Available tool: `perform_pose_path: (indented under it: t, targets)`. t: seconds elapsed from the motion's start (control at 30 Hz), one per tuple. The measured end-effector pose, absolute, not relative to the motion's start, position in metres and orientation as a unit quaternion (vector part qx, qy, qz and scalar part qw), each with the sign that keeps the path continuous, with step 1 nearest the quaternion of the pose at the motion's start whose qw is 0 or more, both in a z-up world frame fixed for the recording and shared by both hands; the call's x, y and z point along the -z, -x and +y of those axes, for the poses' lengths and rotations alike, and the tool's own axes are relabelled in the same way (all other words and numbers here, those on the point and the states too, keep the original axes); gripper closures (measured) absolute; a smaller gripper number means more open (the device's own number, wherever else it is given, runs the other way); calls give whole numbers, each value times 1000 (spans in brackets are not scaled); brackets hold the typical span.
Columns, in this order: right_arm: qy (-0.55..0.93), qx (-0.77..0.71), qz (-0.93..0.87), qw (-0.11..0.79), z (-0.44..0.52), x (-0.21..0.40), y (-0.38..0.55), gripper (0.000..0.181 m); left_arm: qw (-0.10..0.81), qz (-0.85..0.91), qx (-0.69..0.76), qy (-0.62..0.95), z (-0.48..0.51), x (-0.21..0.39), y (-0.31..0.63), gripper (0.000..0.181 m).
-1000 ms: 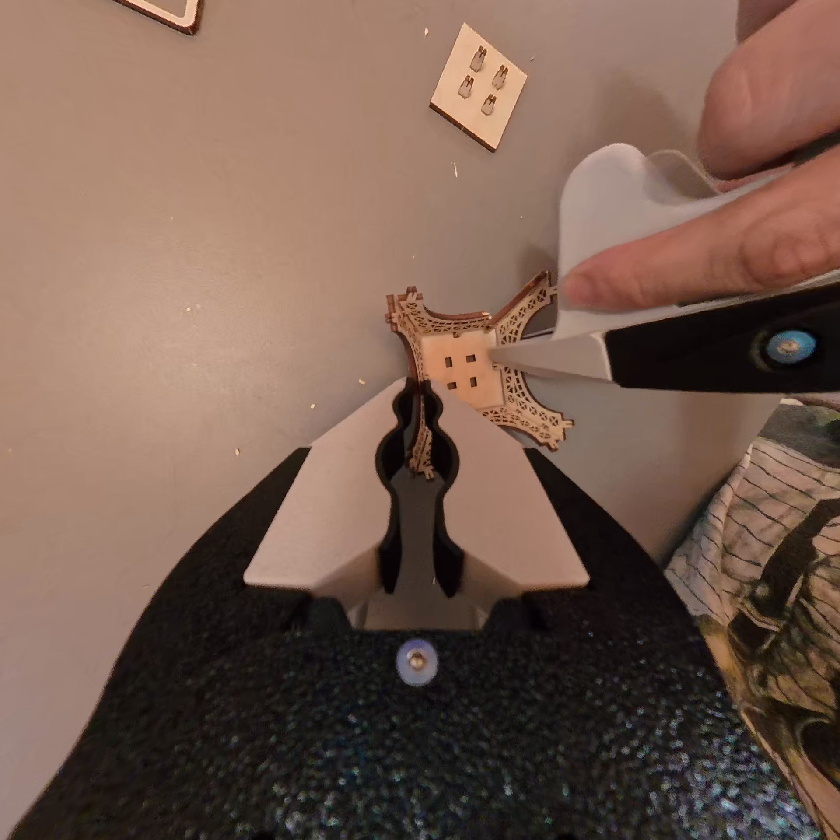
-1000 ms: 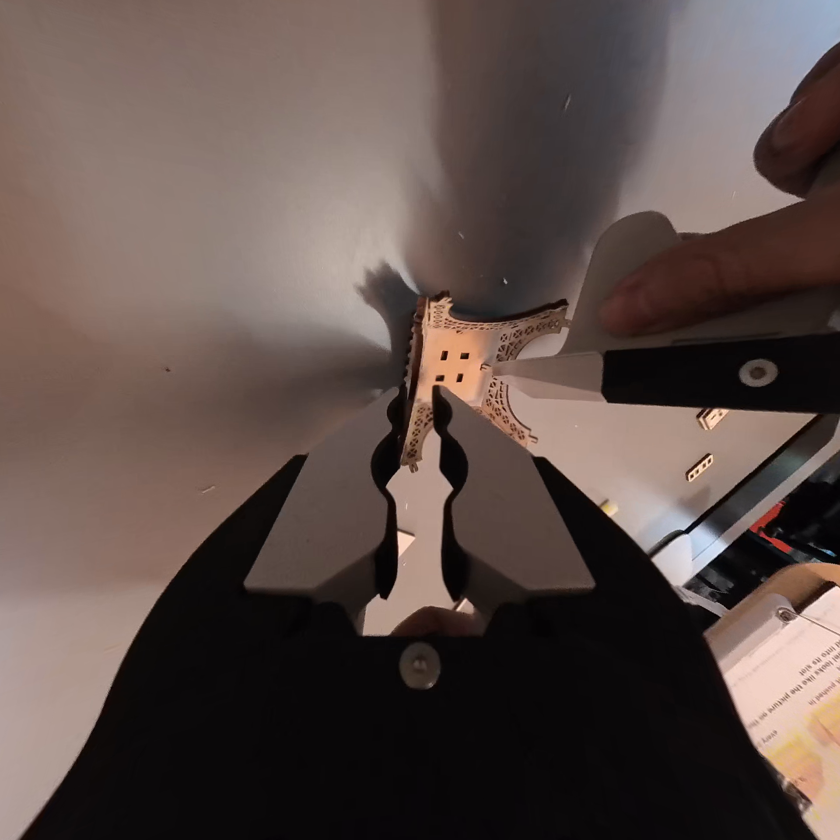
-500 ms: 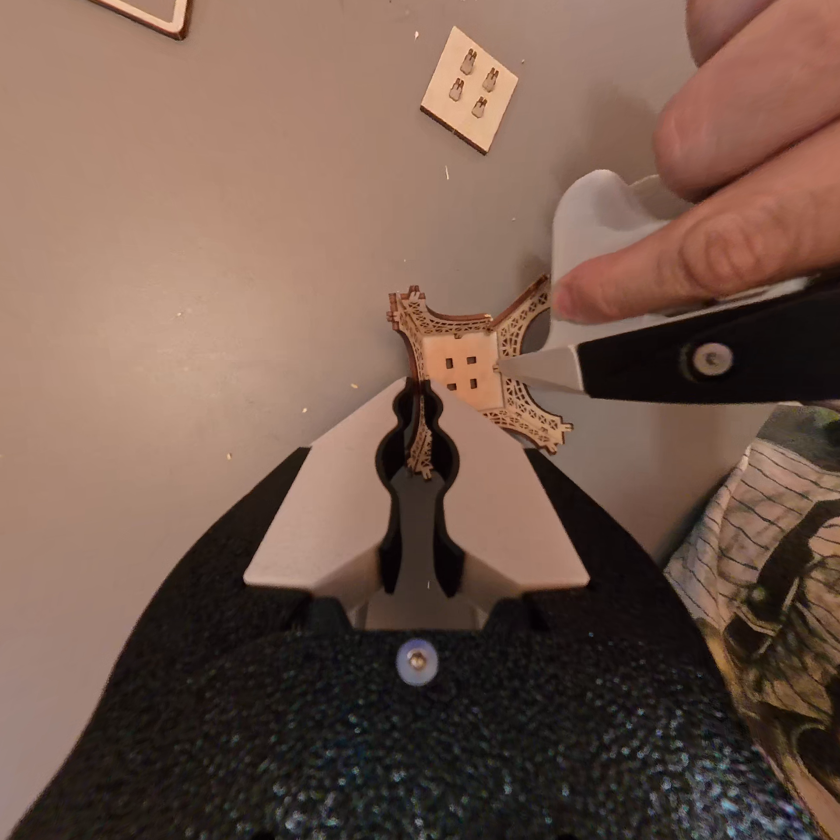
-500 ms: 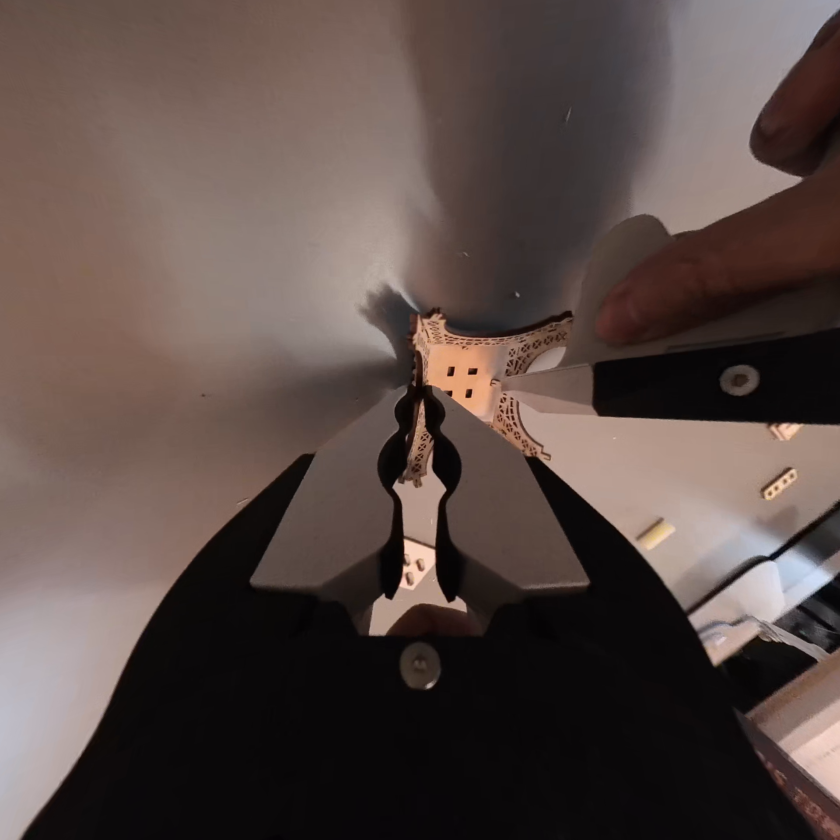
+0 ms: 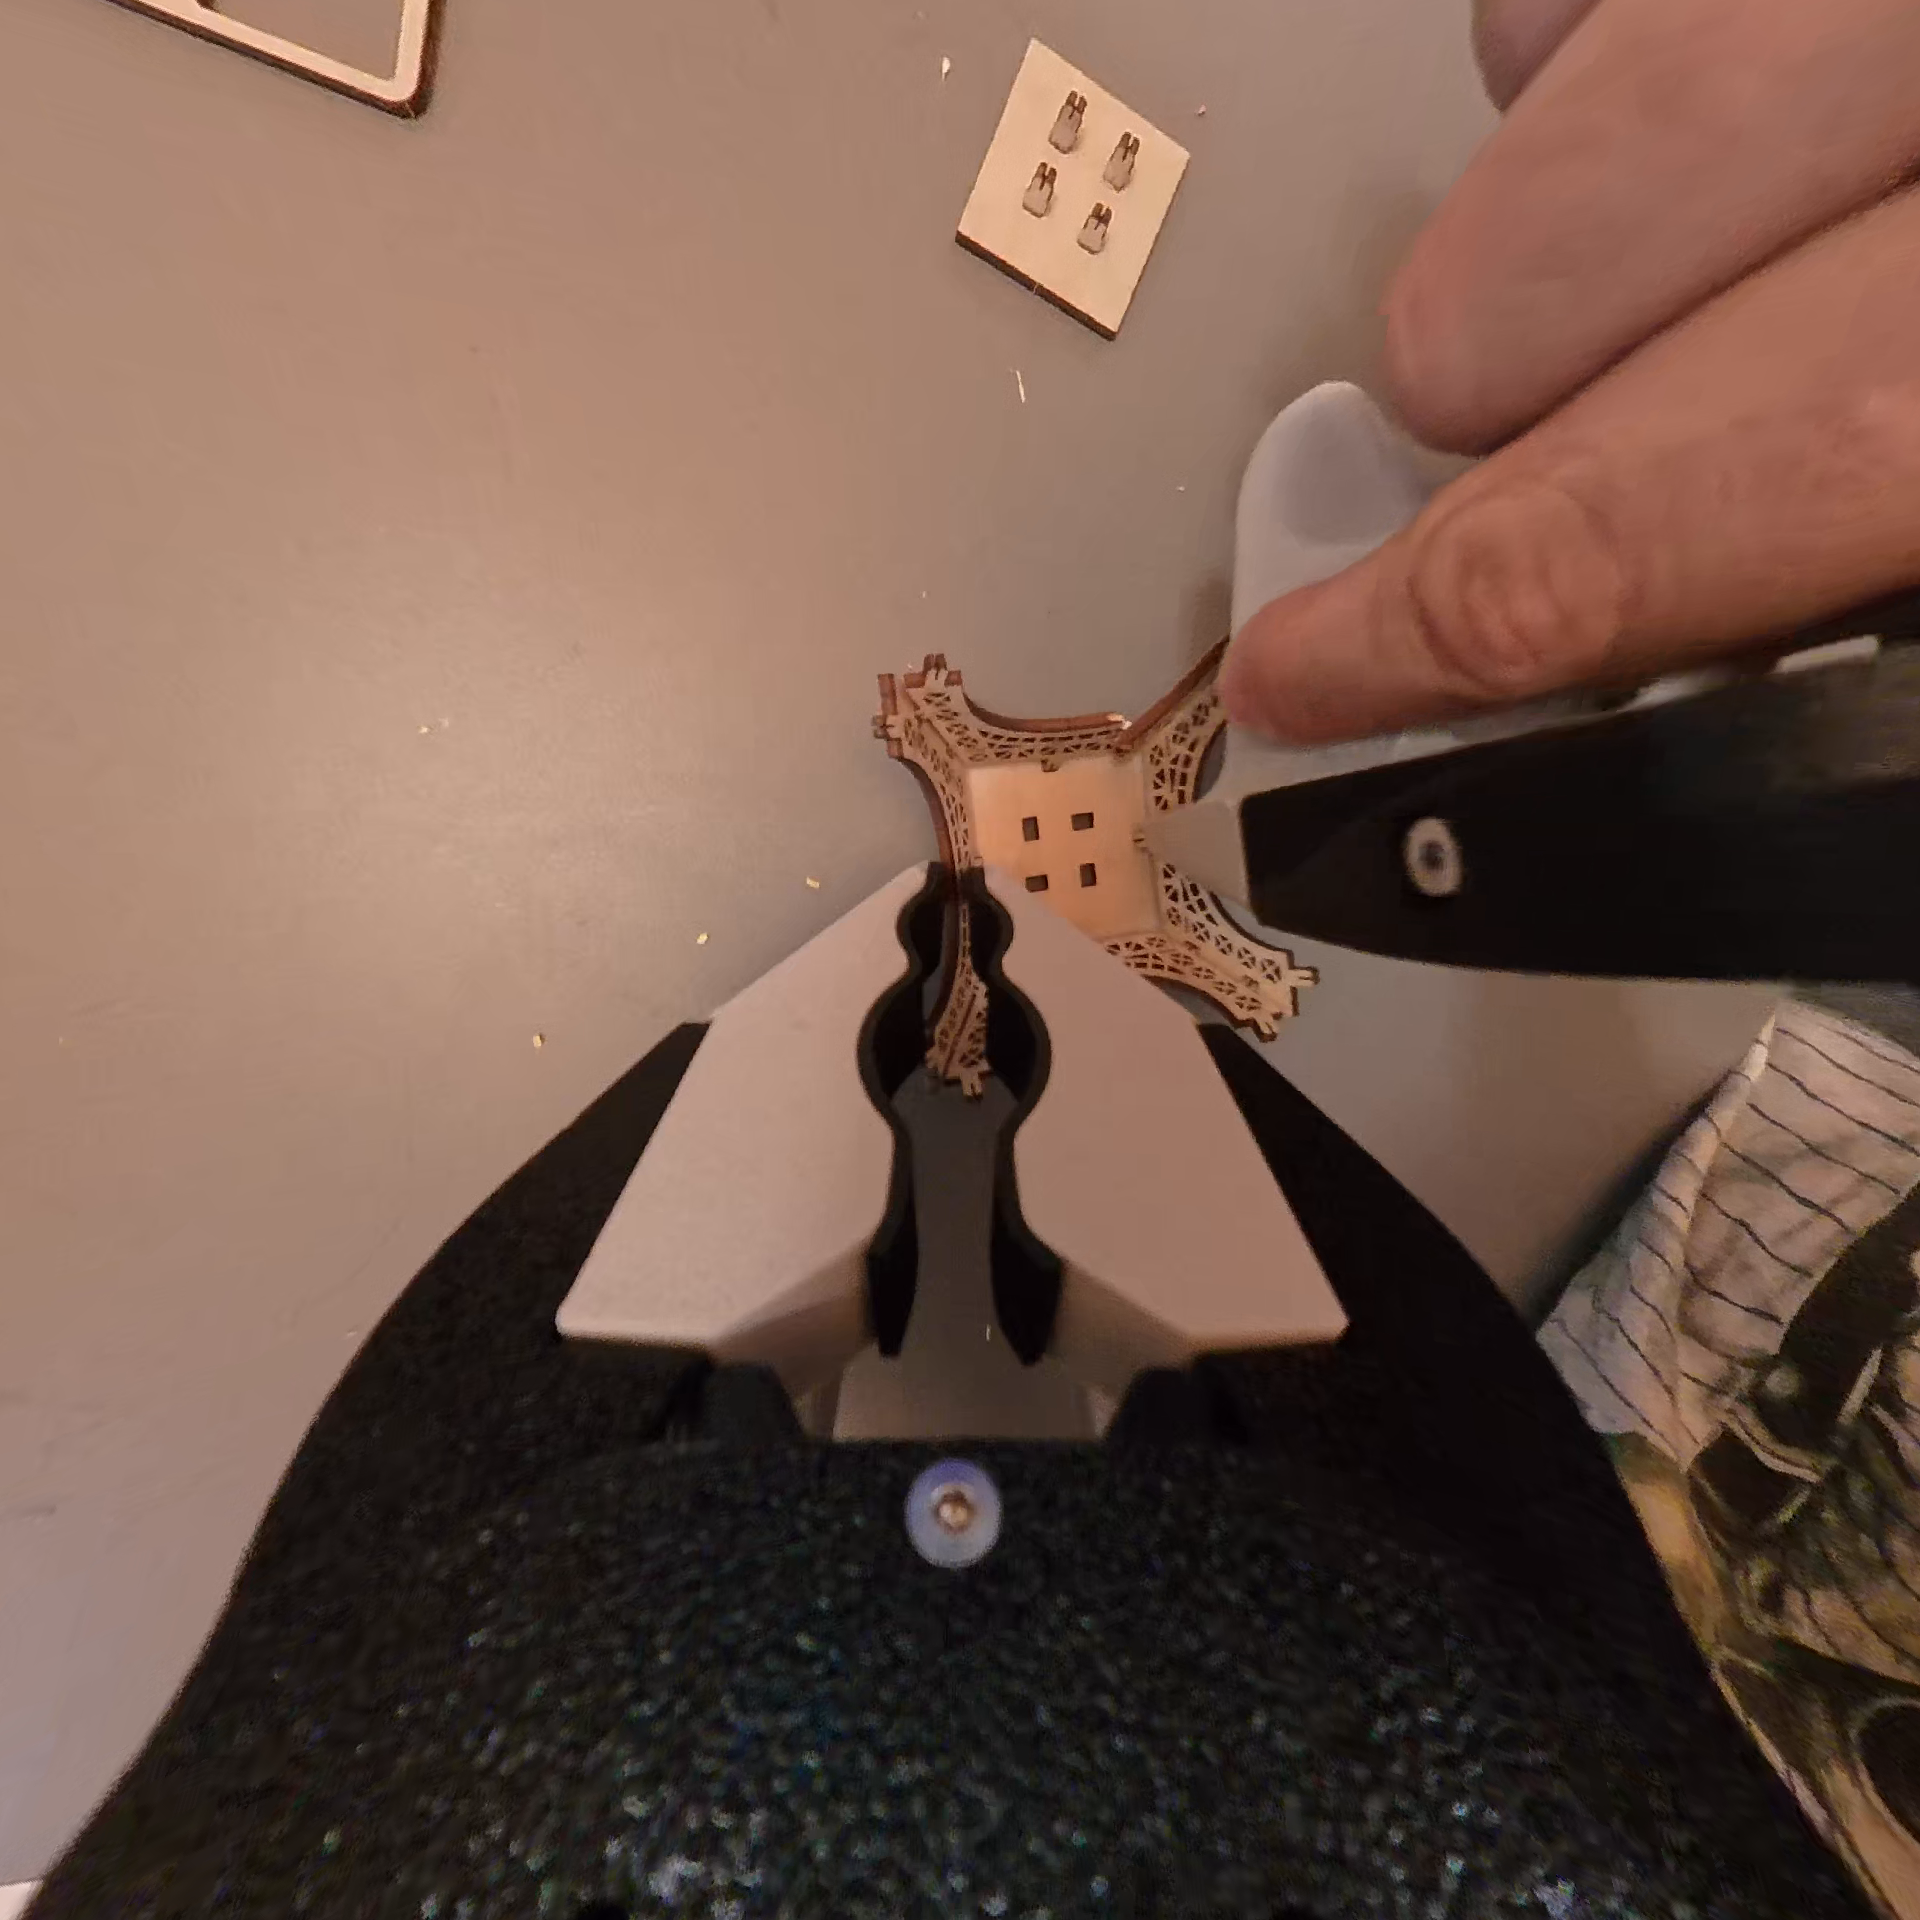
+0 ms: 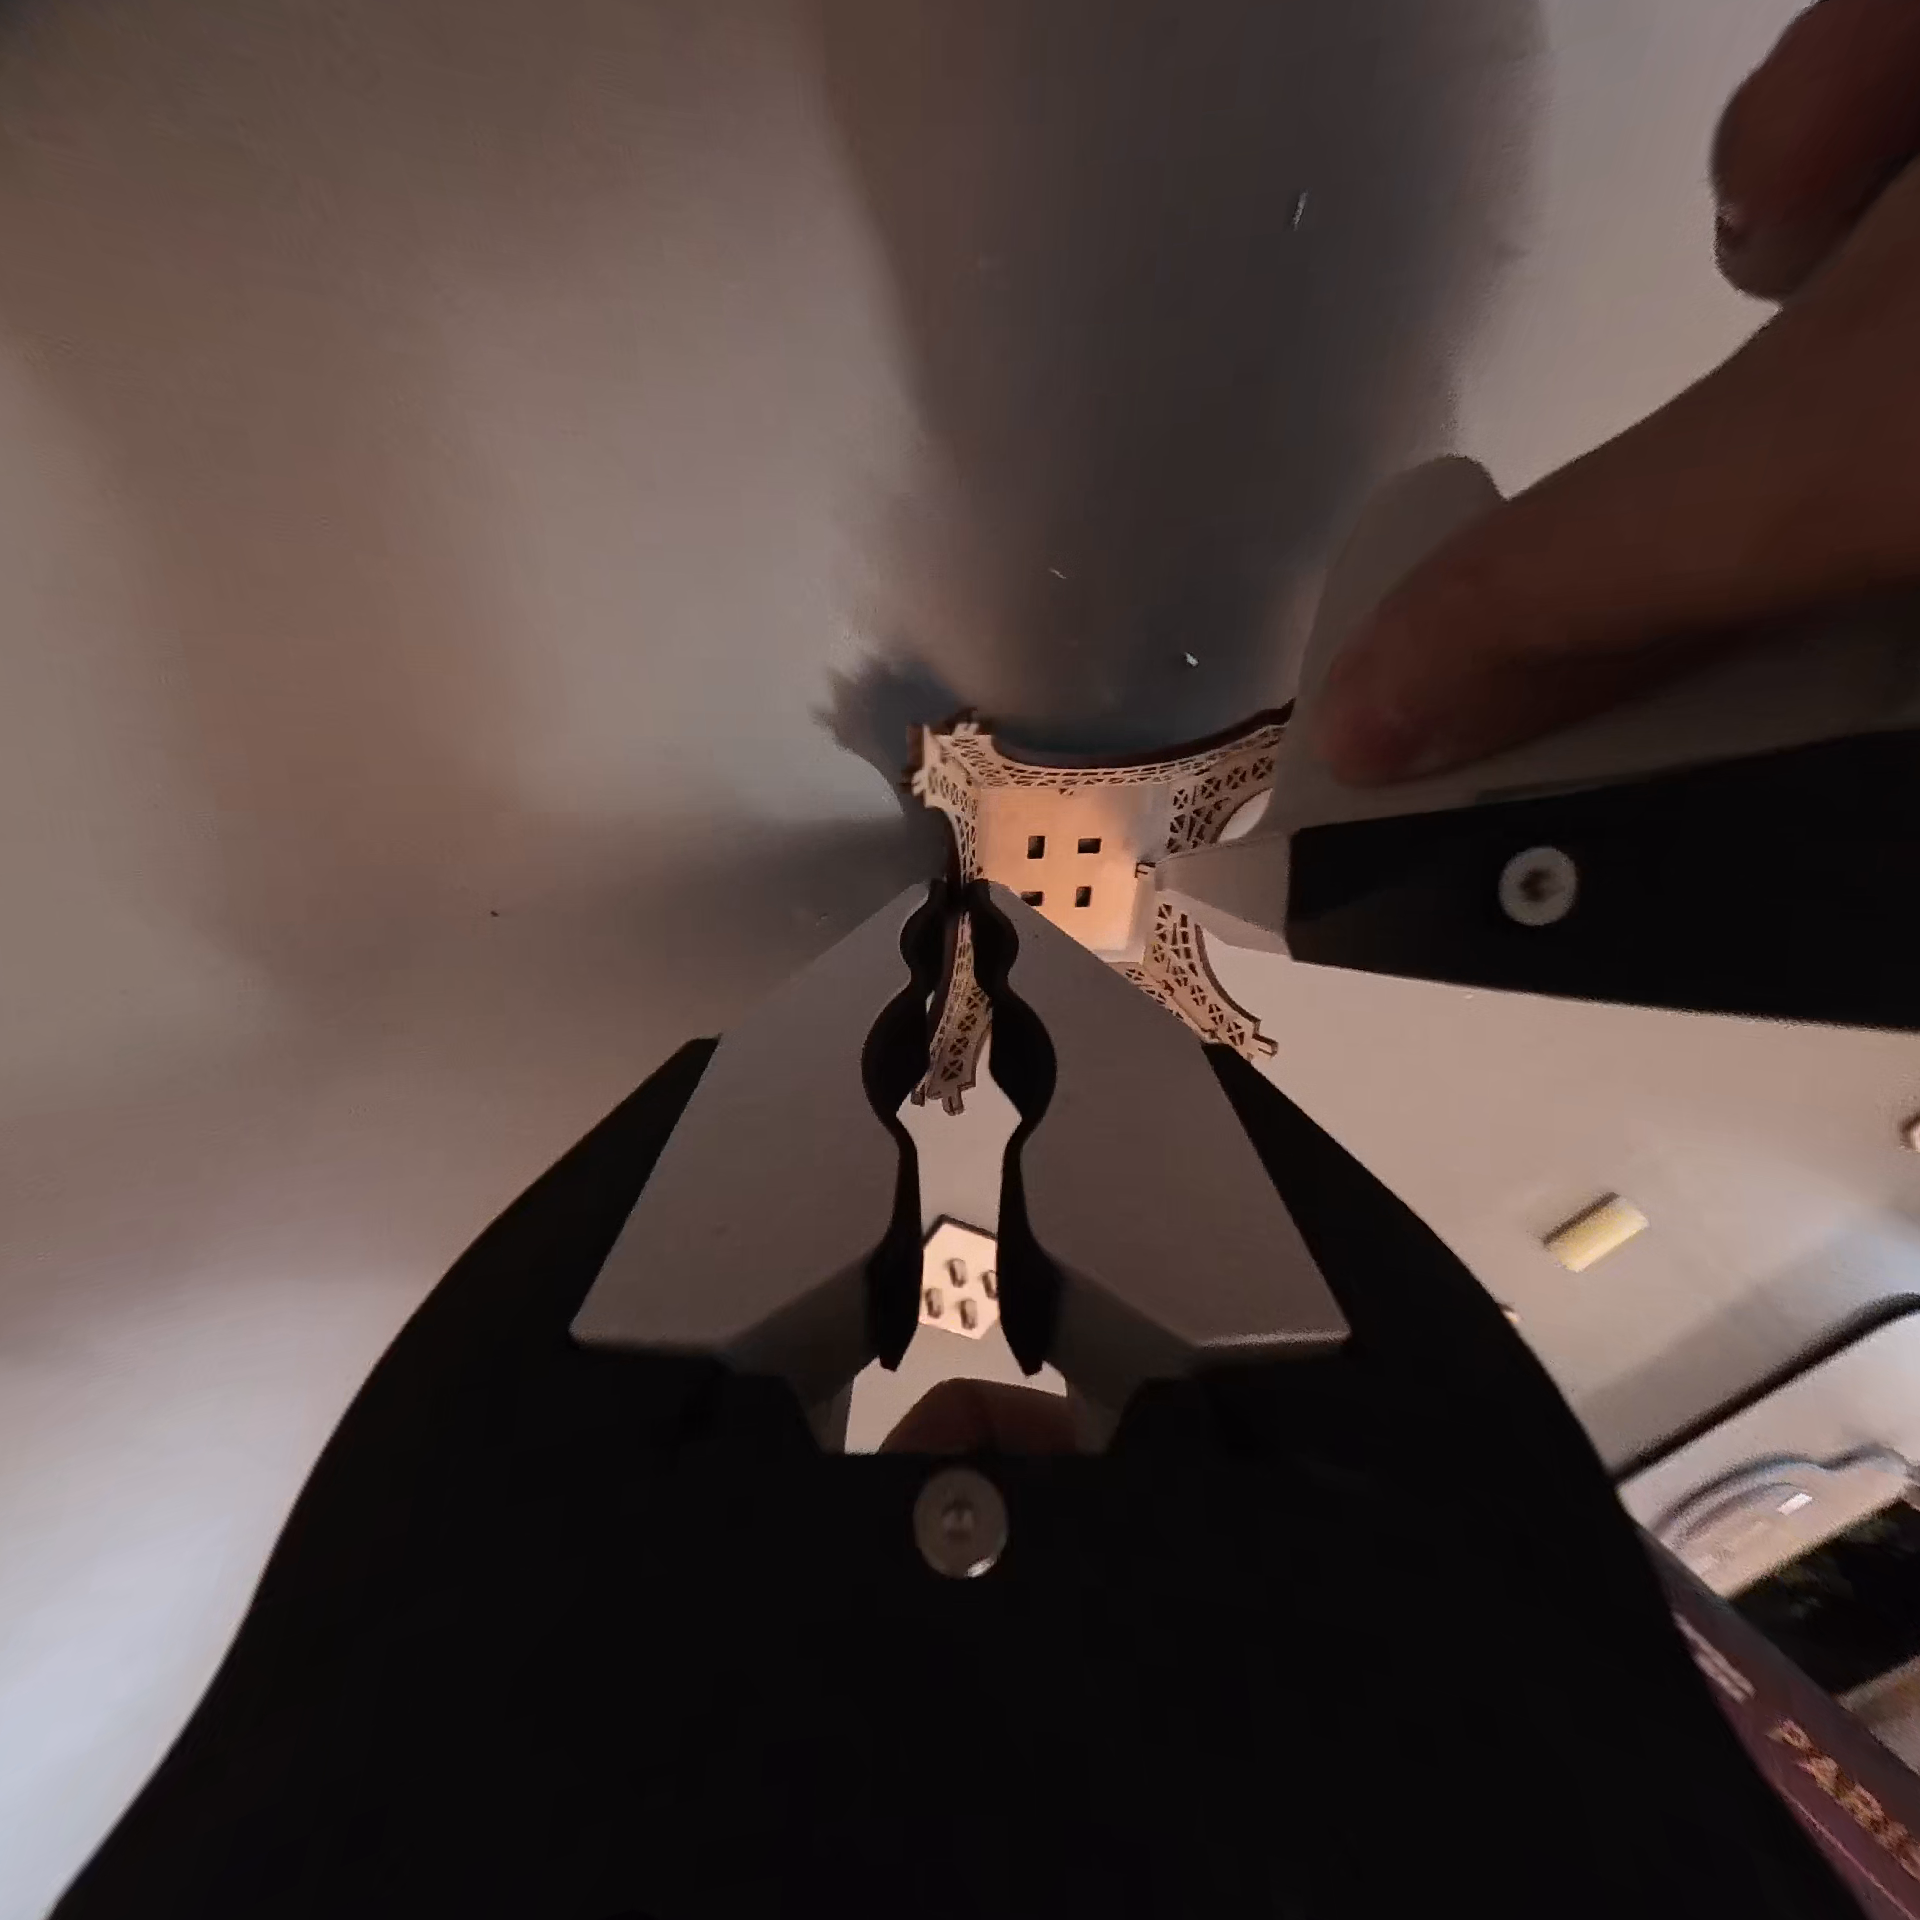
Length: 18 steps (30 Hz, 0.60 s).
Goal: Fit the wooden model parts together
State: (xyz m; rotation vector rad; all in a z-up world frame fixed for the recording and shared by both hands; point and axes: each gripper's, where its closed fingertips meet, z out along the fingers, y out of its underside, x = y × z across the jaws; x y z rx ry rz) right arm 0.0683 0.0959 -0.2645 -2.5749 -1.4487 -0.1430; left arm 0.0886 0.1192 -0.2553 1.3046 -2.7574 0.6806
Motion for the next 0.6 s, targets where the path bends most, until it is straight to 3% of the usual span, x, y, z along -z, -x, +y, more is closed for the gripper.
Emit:
perform_pose_path:
  t: [0.33,0.6]
  targets:
    - [866,57,-495,49,96,266,-67,179,29,-877,-237,-418,119,255,-89,180]
    - [873,134,-460,92,97,266,-68,180,85,-856,-285,-423,118,255,-88,180]
